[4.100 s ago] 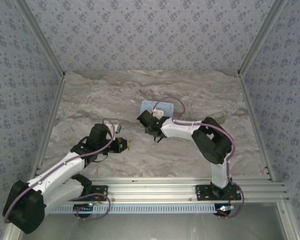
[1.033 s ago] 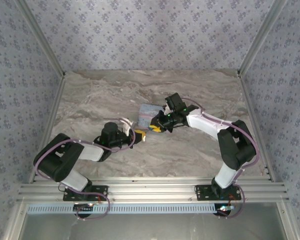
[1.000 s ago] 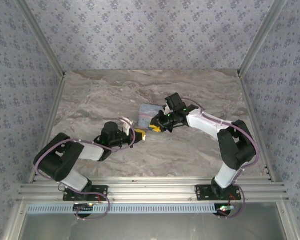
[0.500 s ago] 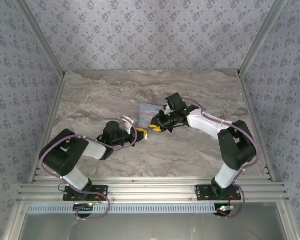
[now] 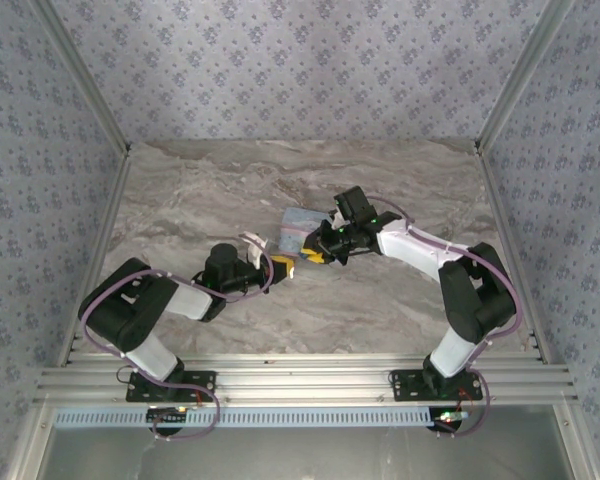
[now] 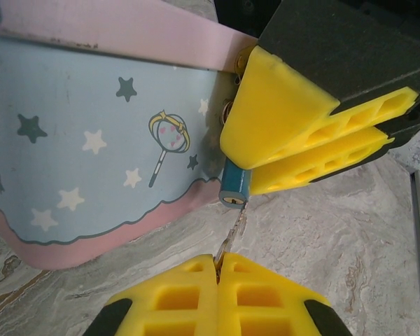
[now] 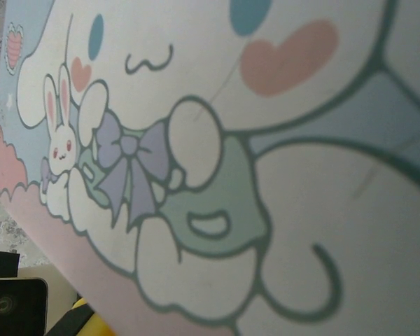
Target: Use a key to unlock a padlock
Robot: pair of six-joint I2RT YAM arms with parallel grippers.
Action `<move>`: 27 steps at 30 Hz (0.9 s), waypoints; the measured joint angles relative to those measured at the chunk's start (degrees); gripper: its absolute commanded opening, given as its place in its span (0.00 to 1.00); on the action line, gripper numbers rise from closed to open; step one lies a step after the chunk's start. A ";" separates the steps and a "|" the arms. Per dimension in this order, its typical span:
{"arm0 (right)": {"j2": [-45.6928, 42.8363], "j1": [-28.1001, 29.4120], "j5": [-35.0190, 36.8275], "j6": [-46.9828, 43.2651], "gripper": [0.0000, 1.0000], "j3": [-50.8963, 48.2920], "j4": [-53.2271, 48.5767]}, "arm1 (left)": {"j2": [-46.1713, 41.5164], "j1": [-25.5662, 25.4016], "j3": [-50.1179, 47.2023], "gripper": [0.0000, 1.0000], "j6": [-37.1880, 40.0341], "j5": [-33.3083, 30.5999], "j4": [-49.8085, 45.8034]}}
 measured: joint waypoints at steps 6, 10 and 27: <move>-0.22 0.00 0.00 0.39 0.00 -0.39 0.50 | 0.87 -0.11 0.24 0.00 -0.15 -0.22 0.00; -0.26 0.00 0.00 0.59 0.00 -0.48 0.70 | 1.75 -0.33 0.24 0.00 -0.17 -0.42 0.00; -0.37 0.00 0.02 0.61 0.00 -0.92 1.27 | 2.03 -0.33 0.96 0.00 -1.22 -0.87 0.39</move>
